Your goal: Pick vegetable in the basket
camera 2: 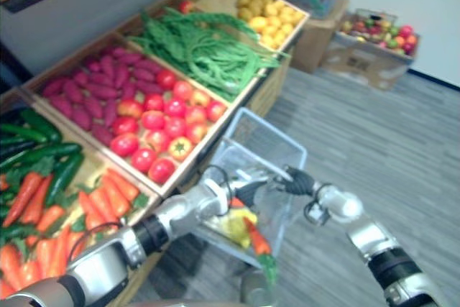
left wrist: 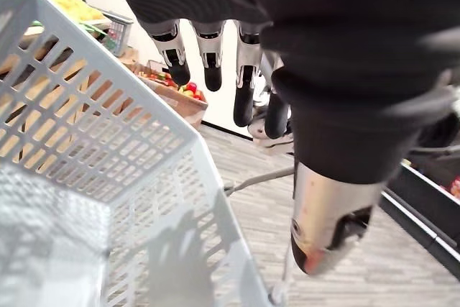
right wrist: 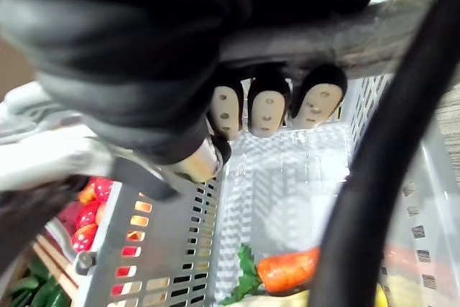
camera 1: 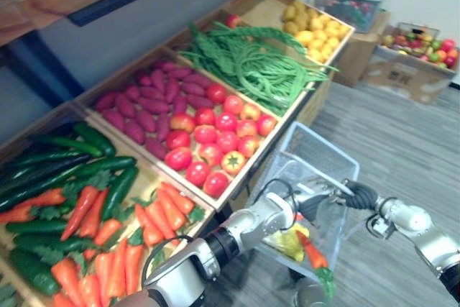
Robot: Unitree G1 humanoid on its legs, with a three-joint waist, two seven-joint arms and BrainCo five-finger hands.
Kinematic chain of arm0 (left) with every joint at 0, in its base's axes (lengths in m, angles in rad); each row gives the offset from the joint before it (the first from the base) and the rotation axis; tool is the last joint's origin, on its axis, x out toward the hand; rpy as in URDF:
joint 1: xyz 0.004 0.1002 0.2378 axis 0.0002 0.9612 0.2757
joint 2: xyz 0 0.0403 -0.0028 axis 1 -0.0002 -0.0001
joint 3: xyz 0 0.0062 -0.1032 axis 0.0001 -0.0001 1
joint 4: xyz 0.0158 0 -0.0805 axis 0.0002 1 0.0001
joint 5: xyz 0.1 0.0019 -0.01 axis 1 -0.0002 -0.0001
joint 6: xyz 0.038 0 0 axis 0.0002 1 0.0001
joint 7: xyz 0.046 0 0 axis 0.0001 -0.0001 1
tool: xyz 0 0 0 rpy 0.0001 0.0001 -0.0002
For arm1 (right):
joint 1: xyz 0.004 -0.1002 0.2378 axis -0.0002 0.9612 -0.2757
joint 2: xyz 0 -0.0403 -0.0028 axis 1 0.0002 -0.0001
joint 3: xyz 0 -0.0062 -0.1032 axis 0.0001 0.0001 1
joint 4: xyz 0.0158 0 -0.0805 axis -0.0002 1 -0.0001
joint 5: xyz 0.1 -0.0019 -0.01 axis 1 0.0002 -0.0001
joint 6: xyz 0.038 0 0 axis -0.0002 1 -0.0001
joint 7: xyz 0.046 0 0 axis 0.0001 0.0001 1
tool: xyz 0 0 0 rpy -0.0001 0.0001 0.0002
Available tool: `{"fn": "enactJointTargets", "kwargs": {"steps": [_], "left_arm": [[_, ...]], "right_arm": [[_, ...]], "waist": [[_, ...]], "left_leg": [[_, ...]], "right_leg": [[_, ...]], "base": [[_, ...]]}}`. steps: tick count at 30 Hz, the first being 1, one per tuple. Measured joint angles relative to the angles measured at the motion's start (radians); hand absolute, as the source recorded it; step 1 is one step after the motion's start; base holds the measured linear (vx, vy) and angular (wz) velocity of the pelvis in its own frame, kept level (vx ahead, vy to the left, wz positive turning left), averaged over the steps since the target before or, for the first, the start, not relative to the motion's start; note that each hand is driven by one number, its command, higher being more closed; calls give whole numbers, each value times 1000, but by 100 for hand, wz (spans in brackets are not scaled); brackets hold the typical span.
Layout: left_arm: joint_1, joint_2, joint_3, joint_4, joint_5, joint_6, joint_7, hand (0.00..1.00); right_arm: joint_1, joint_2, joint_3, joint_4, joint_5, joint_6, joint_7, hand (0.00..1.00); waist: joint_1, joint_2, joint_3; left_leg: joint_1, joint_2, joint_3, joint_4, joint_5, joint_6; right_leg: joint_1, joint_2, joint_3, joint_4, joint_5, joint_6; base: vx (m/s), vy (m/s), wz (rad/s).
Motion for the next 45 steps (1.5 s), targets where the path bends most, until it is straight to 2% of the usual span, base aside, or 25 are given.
{"fn": "enactJointTargets", "kwargs": {"steps": [2, 4, 6, 9, 10, 11, 13, 15, 16, 17, 18, 19, 21, 25, 26, 27, 28, 31, 33, 36, 45], "left_arm": [[28, 18, -35, -174, -57, -45, -10, 0], [75, 31, -64, -367, -129, -110, -12, 0], [111, 49, -64, -459, -192, -131, -14, 0], [172, 146, -26, -572, -242, -131, -17, 0], [220, 182, 16, -609, -246, -129, -17, 0], [408, 248, 256, -729, -296, -127, 0, 0], [468, 270, 336, -762, -349, -124, 33, 0], [535, 260, 408, -764, -351, -126, 31, 0], [590, 236, 479, -764, -352, -128, 32, 0], [666, 190, 593, -762, -361, -119, 39, 0], [702, 166, 650, -756, -366, -114, 50, 0], [751, 140, 736, -724, -395, -102, 77, 0], [791, 139, 839, -592, -399, -72, 112, 0], [810, 88, 980, -282, -398, -7, 116, 0], [808, 53, 1062, -145, -398, 17, 135, 0], [807, 44, 1095, -91, -398, 26, 148, 0], [806, 31, 1160, 0, -399, 17, 178, 0], [758, 20, 1297, 134, -424, 32, 228, 0], [729, 16, 1350, 209, -454, 31, 228, 0], [692, 0, 1482, 343, -457, 22, 253, 0], [684, 29, 1554, 407, -401, 22, 276, 0]], "right_arm": [[29, 62, -60, 86, -35, 2, -22, 100], [49, 159, -151, 223, -88, 19, -73, 100], [71, 219, -252, 325, -111, 22, -108, 100], [103, 326, -403, 478, -136, 28, -169, 100], [117, 368, -462, 527, -139, 38, -192, 100], [170, 462, -640, 694, -107, 45, -254, 100], [176, 479, -693, 757, -73, 49, -276, 100], [175, 487, -722, 802, -63, 46, -287, 100], [183, 501, -746, 821, -55, 35, -292, 100], [205, 525, -779, 840, -18, 29, -298, 100], [218, 539, -792, 851, 4, 25, -302, 100], [229, 561, -805, 873, 48, 25, -316, 100], [231, 579, -830, 891, 118, 28, -332, 100], [219, 595, -842, 899, 169, 38, -353, 100], [217, 598, -851, 898, 168, 38, -364, 100], [216, 598, -852, 898, 167, 38, -367, 100], [216, 599, -864, 898, 166, 39, -372, 100], [210, 605, -906, 896, 161, 42, -391, 100], [205, 610, -929, 896, 140, 44, -404, 100], [195, 611, -970, 896, 104, 49, -406, 100], [193, 612, -1005, 903, 54, 50, -448, 100]], "waist": [[16, -6, 0], [40, -17, -5], [60, -21, -6], [84, -34, -22], [85, -39, -36], [90, -58, -63], [100, -67, -69], [105, -72, -79], [96, -76, -86], [89, -78, -92], [89, -82, -96], [106, -88, -99], [125, -89, -101], [127, -87, -114], [123, -85, -126], [119, -84, -132], [113, -81, -144], [105, -68, -164], [99, -62, -167], [76, -37, -177], [71, -28, -174]], "left_leg": [[-26, -1, -55, -1, 8, 12], [-64, -5, -133, 0, 18, 19], [-91, -7, -195, -1, 29, 23], [-132, -20, -293, -21, 59, 32], [-141, -28, -324, -45, 81, 40], [-154, -70, -426, -127, 140, 55], [-156, -83, -446, -151, 162, 62], [-167, -94, -467, -167, 172, 65], [-176, -100, -489, -175, 173, 62], [-174, -104, -526, -180, 182, 61], [-175, -104, -539, -184, 187, 61], [-174, -104, -552, -189, 197, 67], [-174, -107, -564, -189, 200, 68], [-175, -113, -567, -196, 198, 65], [-175, -114, -567, -199, 198, 65], [-174, -114, -567, -203, 198, 66], [-173, -115, -568, -212, 200, 65], [-166, -117, -568, -214, 204, 69], [-151, -119, -566, -224, 203, 69], [-116, -122, -560, -238, 195, 67], [-85, -122, -546, -238, 171, 62]], "right_leg": [[11, -18, -52, 0, -2, 1], [25, -40, -122, 0, -12, 1], [40, -54, -181, 0, -16, 2], [59, -74, -270, 0, -31, 1], [62, -79, -302, 0, -31, 2], [89, -102, -393, -3, -50, 10], [90, -110, -410, -3, -50, 11], [93, -117, -431, -3, -54, 15], [97, -121, -449, -4, -64, 16], [113, -121, -480, -6, -72, 16], [119, -121, -494, -6, -75, 15], [126, -118, -506, -6, -78, 12], [134, -120, -517, -6, -79, 10], [134, -124, -520, -9, -89, -5], [135, -123, -523, -20, -91, -7], [136, -123, -524, -23, -91, -7], [137, -121, -525, -27, -91, -7], [144, -120, -528, -38, -90, -8], [155, -120, -525, -39, -90, -8], [178, -119, -521, -49, -93, -11], [206, -115, -511, -70, -92, -9]], "base": [[-62, -55, 82], [-41, -39, 94], [-26, -34, 94], [-8, -45, 94], [23, -21, 169], [23, 2, 149], [2, 21, 76], [-31, 12, 30], [-22, 11, 64], [30, 3, 64], [62, -6, 61], [54, -12, 33], [-4, -1, 20], [-13, 6, 4], [0, 0, 0], [0, 0, 0], [41, -9, 3], [45, -5, -1], [49, -1, -6], [64, 3, -9], [32, -9, -6]]}}
